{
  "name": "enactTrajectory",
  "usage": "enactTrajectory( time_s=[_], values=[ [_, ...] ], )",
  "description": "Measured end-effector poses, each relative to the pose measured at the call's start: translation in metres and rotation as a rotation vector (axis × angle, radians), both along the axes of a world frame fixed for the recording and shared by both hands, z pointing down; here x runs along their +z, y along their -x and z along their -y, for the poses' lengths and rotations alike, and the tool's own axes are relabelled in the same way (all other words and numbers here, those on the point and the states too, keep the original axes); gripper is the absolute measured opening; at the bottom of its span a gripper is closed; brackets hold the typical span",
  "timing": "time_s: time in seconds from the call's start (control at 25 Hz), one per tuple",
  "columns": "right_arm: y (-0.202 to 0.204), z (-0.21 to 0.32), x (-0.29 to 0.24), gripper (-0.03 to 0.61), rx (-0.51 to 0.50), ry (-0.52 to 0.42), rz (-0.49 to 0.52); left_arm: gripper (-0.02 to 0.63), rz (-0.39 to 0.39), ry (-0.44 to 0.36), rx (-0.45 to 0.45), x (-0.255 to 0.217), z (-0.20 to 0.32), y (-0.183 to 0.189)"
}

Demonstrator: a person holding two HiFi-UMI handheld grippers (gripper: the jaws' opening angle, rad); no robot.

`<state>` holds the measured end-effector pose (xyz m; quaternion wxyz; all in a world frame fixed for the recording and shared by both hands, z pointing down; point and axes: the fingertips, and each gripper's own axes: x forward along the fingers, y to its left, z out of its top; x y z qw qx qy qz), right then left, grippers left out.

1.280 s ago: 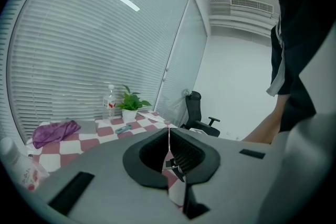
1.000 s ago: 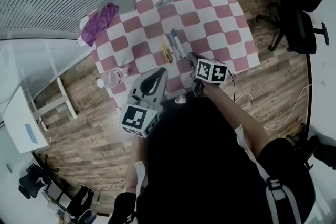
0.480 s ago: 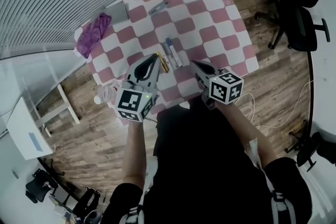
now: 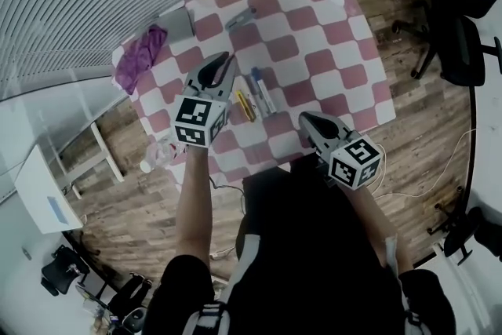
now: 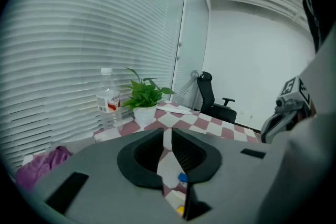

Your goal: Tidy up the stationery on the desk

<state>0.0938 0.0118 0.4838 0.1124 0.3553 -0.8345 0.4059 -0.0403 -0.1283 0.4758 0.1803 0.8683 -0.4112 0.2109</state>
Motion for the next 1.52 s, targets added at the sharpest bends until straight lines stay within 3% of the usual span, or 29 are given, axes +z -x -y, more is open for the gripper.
enactTrajectory(
  time_s=[0.16,0.56,0.84,1.08,1.52],
  values=[
    [-0.019,0.0,0.011,0.021,0.039,0.02,-0.029,0.104,0.016,0.034,0.032,0.031,0.023,-0.006],
    [-0.05,0.01,0.025,0.02,0.102,0.045,-0.086,0.173,0.075,0.064,0.061,0.092,0.079,-0.004],
    [-0.057,0.007,0.031,0.021,0.13,0.071,-0.088,0.219,0.126,0.13,0.099,0.132,0.096,0.003],
    [-0.061,0.003,0.037,0.02,0.143,0.088,-0.089,0.221,0.195,0.182,0.127,0.155,0.098,0.008],
    [-0.068,0.0,0.039,0.02,0.155,0.095,-0.085,0.16,0.246,0.162,0.148,0.157,0.097,0.006]
  ],
)
